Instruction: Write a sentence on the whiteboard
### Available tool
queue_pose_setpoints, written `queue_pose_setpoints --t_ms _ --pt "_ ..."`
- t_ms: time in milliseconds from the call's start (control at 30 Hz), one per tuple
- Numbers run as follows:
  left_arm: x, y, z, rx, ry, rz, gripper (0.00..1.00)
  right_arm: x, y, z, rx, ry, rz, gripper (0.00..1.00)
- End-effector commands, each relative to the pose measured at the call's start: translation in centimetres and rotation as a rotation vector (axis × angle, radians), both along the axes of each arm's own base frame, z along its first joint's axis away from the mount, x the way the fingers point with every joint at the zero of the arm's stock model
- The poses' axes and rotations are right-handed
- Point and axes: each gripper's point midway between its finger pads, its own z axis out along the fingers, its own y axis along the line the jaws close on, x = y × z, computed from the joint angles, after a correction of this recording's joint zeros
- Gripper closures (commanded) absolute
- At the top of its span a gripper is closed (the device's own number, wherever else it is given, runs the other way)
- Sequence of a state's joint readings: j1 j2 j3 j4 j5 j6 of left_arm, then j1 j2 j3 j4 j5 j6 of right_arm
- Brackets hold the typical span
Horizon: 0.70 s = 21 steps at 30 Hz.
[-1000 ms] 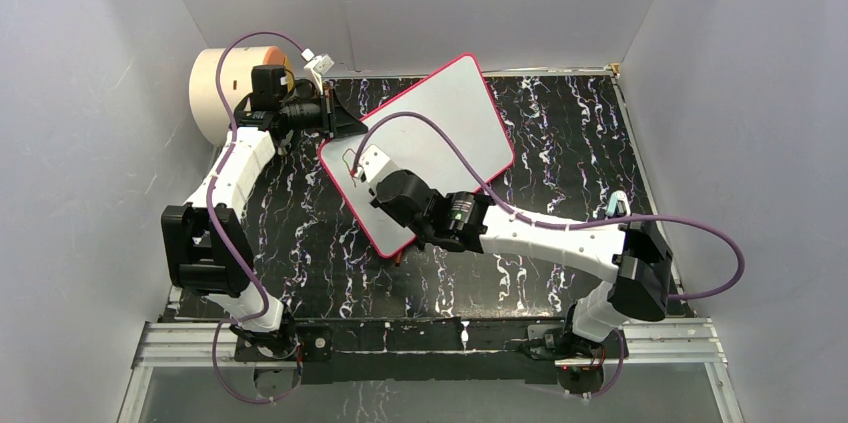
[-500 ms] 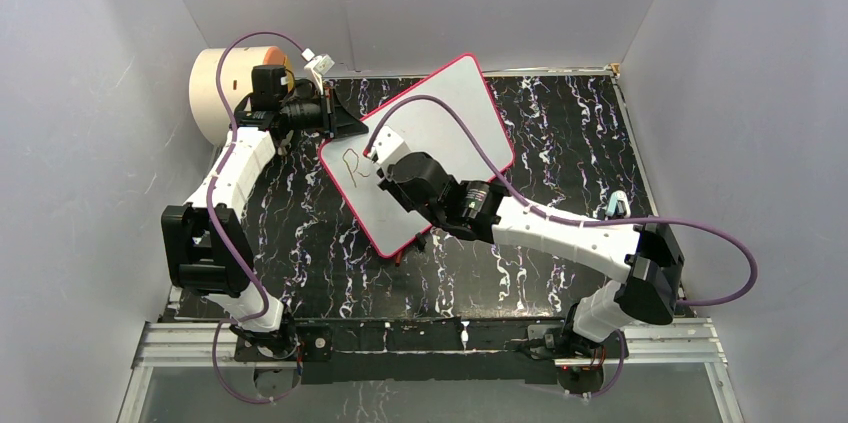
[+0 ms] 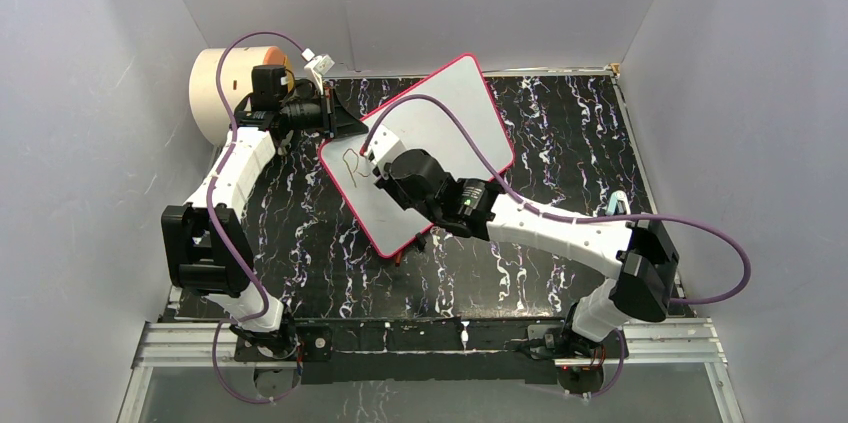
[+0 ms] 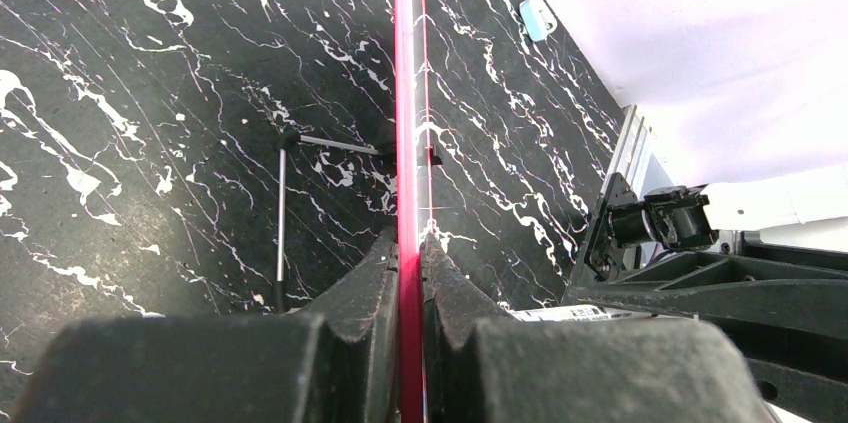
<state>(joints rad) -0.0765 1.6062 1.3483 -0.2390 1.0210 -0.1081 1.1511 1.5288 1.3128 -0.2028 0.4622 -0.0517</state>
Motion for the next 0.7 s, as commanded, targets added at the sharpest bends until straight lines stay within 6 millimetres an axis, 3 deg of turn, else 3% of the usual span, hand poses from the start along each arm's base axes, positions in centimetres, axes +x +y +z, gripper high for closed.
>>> queue_pose_setpoints --t_ms 0,400,667 --pt "-2.2 -0.7 -1.6 0.018 0.065 -0.039 1.0 1.1 1.3 3.1 0.095 -0.048 0.0 1.0" --pt "-2.2 -0.7 -1.6 0.018 0.065 -0.04 1.0 1.4 0.1 1.6 0.043 -0.017 -0.025 1.0" --pt "-2.1 -0.7 -1.6 0.019 0.069 -0.038 1.0 0.6 -0.5 3.0 0.084 -0.026 0.004 1.0"
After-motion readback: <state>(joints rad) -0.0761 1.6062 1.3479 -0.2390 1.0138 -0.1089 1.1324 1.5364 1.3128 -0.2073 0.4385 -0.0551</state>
